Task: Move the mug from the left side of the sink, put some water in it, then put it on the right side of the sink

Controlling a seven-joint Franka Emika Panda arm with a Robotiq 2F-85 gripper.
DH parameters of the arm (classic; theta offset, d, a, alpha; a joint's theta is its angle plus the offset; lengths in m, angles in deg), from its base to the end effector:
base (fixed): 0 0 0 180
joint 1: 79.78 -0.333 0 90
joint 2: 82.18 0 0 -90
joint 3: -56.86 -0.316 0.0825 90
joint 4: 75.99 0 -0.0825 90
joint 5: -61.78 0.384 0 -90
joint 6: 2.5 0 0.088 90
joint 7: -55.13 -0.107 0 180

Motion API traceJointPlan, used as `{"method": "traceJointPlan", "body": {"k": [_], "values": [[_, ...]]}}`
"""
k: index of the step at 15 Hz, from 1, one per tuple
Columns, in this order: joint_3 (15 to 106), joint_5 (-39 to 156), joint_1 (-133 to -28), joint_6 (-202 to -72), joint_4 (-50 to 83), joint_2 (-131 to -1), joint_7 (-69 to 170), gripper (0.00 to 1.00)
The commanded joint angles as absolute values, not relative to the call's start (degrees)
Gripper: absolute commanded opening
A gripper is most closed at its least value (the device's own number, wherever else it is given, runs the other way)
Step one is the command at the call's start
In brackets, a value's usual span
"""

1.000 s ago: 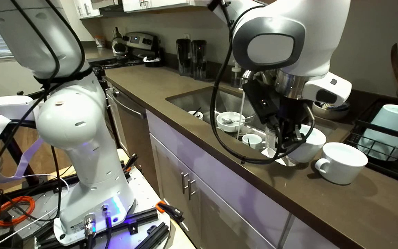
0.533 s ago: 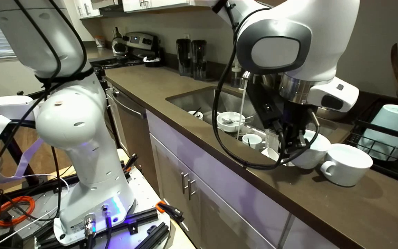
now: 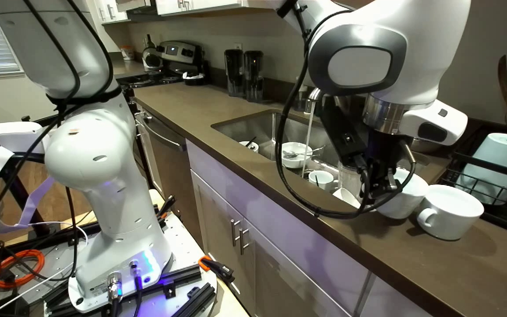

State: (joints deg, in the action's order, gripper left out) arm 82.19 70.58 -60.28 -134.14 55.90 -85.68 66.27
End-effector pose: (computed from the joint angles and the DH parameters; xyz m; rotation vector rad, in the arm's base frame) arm 0.3632 -0.3575 0.3751 -2.8562 1.0220 -0.1686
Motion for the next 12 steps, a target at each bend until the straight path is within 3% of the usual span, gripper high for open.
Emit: {"method": "traceJointPlan", "body": {"k": [1,12], "values": [[81.6,71.6,-59.2,-131.7,52.3,-84.1,64.8,0.05],[81.7,73.3,-57.8,-130.6,48.7,-80.3,64.6,0.05]]}}
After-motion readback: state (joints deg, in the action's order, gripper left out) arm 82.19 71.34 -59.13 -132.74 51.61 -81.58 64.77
